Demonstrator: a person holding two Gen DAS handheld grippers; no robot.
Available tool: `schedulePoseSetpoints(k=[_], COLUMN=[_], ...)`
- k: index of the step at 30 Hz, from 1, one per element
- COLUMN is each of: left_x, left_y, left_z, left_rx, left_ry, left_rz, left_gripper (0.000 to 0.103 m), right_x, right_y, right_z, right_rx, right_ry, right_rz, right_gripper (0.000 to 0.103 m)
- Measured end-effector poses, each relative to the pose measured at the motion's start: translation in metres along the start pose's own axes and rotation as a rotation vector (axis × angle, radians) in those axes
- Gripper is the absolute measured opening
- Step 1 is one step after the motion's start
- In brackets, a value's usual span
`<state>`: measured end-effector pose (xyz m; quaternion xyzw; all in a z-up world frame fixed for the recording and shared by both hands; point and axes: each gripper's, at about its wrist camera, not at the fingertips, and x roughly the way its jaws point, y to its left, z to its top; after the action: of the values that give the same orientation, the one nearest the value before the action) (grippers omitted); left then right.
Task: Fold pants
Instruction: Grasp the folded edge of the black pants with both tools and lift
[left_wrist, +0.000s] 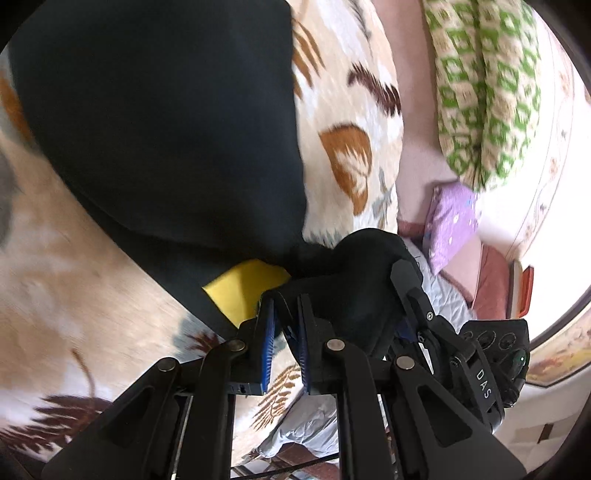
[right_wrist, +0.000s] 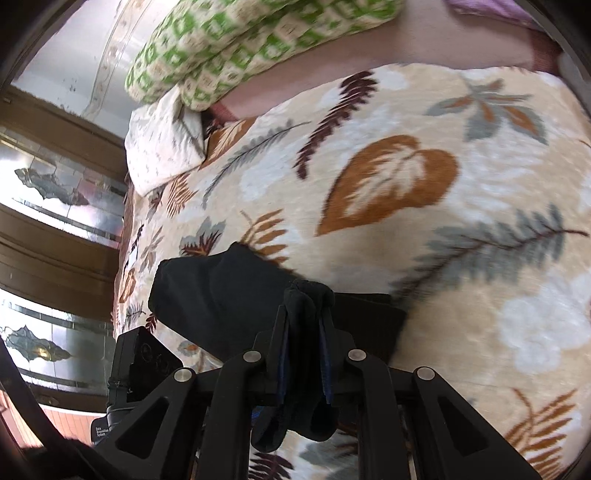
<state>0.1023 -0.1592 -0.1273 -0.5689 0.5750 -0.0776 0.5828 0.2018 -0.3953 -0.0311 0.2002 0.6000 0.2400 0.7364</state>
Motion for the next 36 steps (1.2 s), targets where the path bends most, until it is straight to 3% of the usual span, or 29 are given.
schedulePoseSetpoints(k=[10, 19, 25, 29, 36], left_x=[-0.042, -0.060, -0.076, -0.094, -0.098], left_y=[0.040, 0.051, 0.047, 0.042, 0.026], left_z=[0.029, 0.045, 0.050, 0.052, 0.067], left_rx=[-0.101, -0.109, -0.065, 0.000, 0.111], left_ry=[-0.056, -0.062, -0.086, -0.149, -0.074], left_rz=[0.016, 0.024, 0.047, 0.082, 0.135], left_gripper=[0.009, 0.009, 0.009, 0.010, 0.018], right_x=[0.070, 0.108, 0.118, 0.103, 0.041], right_y=[0.055, 0.067, 0.080, 0.087, 0.058], right_z=[0.005, -0.002, -0.004, -0.006, -0.038], right_rx=[-0.078, -0.058, -0.052, -0.065, 0.057], right_ry=[0.122, 0.190, 0.183, 0.148, -0.016], right_rz=[-0.017, -0.038, -0.042, -0.023, 0.093], right_gripper=[0.014, 0.019, 0.019, 0.019, 0.027])
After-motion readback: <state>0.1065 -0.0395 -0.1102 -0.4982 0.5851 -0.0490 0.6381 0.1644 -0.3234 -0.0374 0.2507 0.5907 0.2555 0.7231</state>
